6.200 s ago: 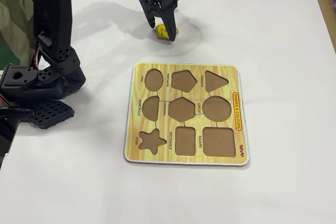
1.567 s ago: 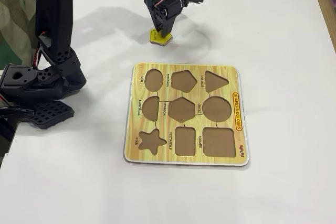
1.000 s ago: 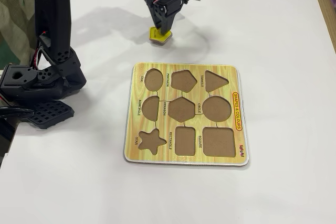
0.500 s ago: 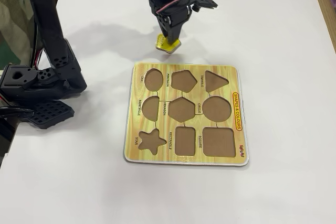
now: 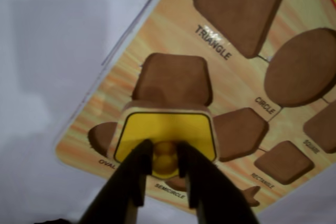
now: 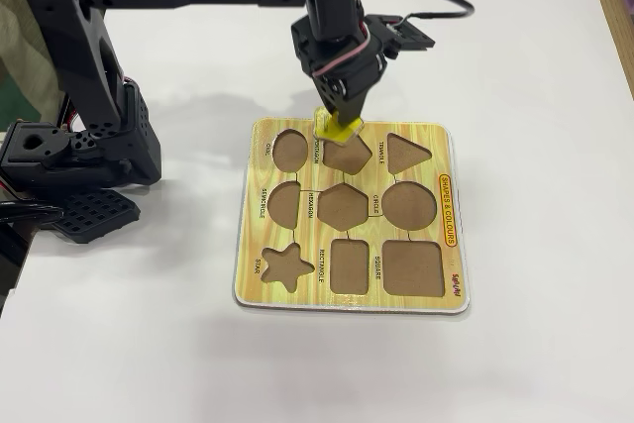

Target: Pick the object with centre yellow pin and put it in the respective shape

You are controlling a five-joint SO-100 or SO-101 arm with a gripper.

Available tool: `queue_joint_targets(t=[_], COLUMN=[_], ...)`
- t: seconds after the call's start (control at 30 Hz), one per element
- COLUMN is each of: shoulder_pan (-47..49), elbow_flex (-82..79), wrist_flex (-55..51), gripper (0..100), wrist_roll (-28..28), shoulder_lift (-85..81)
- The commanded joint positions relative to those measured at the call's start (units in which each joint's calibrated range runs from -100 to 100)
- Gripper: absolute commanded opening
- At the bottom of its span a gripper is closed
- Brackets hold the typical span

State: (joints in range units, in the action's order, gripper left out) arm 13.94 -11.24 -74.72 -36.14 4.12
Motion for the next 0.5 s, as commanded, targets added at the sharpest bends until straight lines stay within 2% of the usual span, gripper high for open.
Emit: queue_joint_targets(t=[0.0,0.47], shoulder_pan=[-4.17,-7.00], elbow_flex=[0.72,1.62], wrist_flex=[1.17,1.69], gripper=[2,2], wrist_roll=[2.72,2.20], shoulder_lift=[-2.70,2.24])
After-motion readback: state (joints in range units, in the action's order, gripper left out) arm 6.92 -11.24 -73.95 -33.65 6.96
